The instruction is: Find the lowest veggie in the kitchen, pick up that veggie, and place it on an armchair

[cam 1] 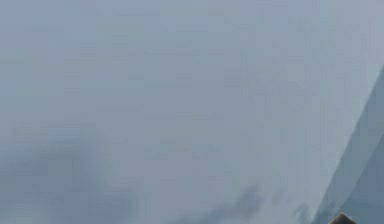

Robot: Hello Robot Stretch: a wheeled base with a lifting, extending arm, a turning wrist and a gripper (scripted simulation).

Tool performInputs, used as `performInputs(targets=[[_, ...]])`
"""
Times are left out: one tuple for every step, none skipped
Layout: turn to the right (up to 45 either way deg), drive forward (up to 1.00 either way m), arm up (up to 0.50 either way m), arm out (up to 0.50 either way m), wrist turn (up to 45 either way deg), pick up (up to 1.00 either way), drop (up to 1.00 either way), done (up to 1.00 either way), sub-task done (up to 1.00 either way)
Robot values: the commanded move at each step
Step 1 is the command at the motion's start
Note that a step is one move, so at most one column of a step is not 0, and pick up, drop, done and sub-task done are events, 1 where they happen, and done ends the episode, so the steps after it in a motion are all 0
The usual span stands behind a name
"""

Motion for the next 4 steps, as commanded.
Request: performInputs(targets=[[0.0, 0.0, 0.0, 0.0, 45.0, 0.0, 0.0, 0.0, 0.0], [0.0, 0.0, 0.0, 0.0, 45.0, 0.0, 0.0, 0.0, 0.0], [0.0, 0.0, 0.0, 0.0, 36.0, 0.0, 0.0, 0.0, 0.0], [0.0, 0.0, -0.3, 0.0, 0.0, 0.0, 0.0, 0.0, 0.0]])
